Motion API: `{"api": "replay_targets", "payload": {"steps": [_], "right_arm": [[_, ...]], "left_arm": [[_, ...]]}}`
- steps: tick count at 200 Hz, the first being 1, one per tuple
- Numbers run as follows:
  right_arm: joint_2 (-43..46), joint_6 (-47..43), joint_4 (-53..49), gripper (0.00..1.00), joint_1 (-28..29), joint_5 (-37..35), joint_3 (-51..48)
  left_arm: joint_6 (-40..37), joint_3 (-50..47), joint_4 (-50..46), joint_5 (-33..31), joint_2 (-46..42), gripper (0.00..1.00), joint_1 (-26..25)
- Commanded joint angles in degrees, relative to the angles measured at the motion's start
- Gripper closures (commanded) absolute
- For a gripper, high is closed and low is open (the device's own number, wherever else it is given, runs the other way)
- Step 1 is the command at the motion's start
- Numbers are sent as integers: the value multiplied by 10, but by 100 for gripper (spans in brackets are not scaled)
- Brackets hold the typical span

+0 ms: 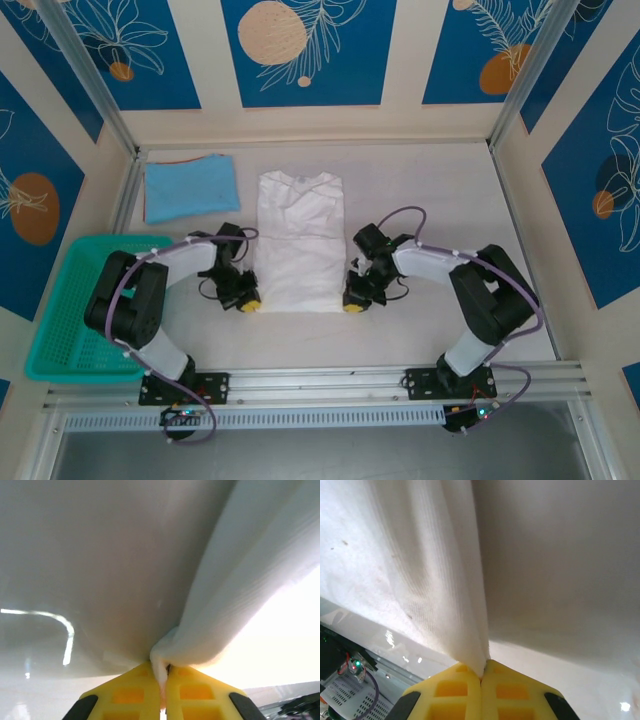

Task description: Fold and stack the t-shirts

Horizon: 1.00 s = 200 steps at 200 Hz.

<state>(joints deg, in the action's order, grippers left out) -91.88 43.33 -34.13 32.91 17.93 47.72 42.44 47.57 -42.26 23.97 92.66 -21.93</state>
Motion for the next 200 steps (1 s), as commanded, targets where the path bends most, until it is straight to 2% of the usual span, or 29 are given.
{"api": "replay_targets", "payload": {"steps": [1, 39, 59, 104, 132, 200], "right_arm": [[41, -21, -54, 100, -11, 14, -29], [86, -29, -88, 100, -23, 56, -57], [119, -31, -114, 100, -23, 75, -58], [220, -20, -172, 100, -25, 83, -46], [246, -12, -189, 100, -32, 83, -23], [240, 4, -192, 100, -107, 102, 73]], "left_arm": [[34, -27, -5, -2, -2, 93, -48], [57, -25, -27, 12, -27, 95, -105], [68, -16, -58, 17, -61, 95, -119], [90, 27, -134, 8, -144, 94, -120], [116, 48, -148, 13, -169, 94, -119], [134, 194, -171, 27, -132, 94, -93]]}}
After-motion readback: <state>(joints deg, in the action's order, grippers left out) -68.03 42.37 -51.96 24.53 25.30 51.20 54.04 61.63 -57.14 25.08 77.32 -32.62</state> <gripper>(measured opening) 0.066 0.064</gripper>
